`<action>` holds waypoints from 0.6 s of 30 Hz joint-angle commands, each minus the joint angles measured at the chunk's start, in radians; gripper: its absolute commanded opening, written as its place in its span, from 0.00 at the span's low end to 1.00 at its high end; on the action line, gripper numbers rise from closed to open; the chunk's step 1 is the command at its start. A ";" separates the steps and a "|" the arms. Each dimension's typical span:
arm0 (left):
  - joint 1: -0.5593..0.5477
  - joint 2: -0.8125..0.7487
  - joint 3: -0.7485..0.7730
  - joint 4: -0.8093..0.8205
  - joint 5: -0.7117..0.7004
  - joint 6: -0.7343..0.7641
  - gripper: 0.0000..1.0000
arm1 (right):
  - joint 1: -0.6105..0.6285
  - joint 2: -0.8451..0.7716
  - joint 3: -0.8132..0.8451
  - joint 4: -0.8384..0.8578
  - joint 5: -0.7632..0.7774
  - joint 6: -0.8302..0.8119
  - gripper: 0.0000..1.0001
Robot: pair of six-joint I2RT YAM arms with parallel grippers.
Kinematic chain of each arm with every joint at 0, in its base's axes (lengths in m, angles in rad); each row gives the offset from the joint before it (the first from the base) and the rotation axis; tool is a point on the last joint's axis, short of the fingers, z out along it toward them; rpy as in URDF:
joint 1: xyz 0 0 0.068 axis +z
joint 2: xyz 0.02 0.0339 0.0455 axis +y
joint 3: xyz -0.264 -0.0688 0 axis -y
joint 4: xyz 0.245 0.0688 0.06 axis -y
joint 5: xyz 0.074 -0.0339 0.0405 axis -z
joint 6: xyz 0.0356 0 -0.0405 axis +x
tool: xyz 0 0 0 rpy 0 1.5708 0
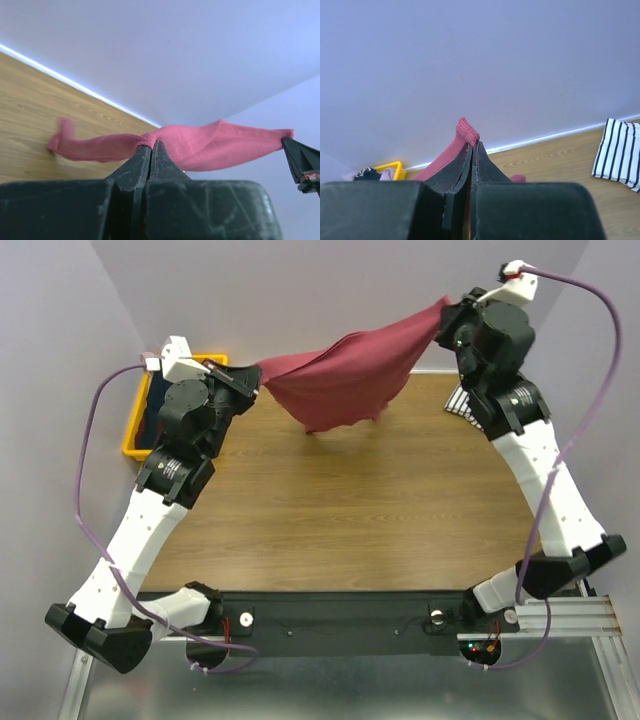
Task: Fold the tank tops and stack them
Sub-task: Flatten the tank top out
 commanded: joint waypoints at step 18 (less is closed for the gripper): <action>0.047 -0.011 0.072 0.127 0.060 -0.032 0.00 | -0.003 -0.109 -0.129 0.077 -0.085 0.002 0.01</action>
